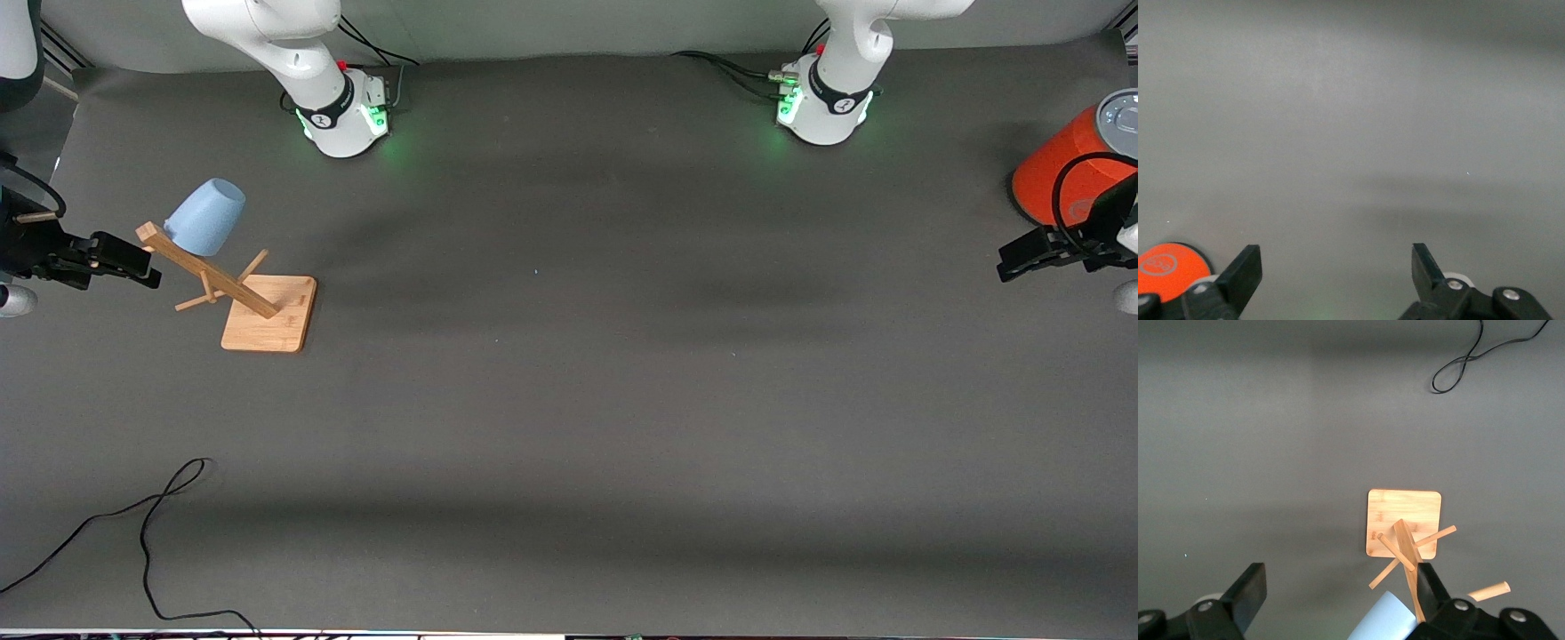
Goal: Rotate and upright cup with both arms
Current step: 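Reach the right gripper to the blue cup on the wooden stand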
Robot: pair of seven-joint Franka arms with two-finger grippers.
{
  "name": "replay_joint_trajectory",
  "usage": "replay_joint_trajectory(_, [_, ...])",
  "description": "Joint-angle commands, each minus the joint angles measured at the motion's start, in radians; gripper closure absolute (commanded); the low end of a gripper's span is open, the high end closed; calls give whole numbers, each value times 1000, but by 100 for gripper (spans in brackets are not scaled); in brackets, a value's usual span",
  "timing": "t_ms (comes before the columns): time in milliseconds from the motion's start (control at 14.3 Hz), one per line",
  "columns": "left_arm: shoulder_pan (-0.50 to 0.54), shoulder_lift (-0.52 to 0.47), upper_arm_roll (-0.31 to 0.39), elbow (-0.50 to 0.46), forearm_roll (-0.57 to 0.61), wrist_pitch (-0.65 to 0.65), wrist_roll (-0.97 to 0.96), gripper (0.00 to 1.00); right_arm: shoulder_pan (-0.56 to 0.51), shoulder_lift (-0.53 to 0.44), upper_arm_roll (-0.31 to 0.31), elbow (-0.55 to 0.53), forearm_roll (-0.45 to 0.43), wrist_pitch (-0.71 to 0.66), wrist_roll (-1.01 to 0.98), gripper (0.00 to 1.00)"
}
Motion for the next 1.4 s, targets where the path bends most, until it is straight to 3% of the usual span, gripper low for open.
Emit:
replay_joint_trajectory(0, [-14, -6, 7, -2, 12, 34, 17, 0, 17, -9, -14, -1, -21, -15, -21, 0])
replay_joint_trajectory(350, [1, -6, 13, 16, 14, 10, 17, 0, 20, -18, -14, -16, -21, -28, -13, 0])
replay_joint_trajectory(700, [0, 2, 11, 25, 16, 23, 11, 0, 16, -216, -17, -275, -48, 59, -12, 0])
replay_joint_trajectory(1049, [-6, 0, 7, 28, 16, 43, 8, 0, 11, -470, -62, -574, -85, 127, -10, 0])
replay_joint_trajectory(1329, [-8, 5, 7, 30, 13, 94, 1, 0, 11, -495, -91, -599, -88, 102, 7, 0])
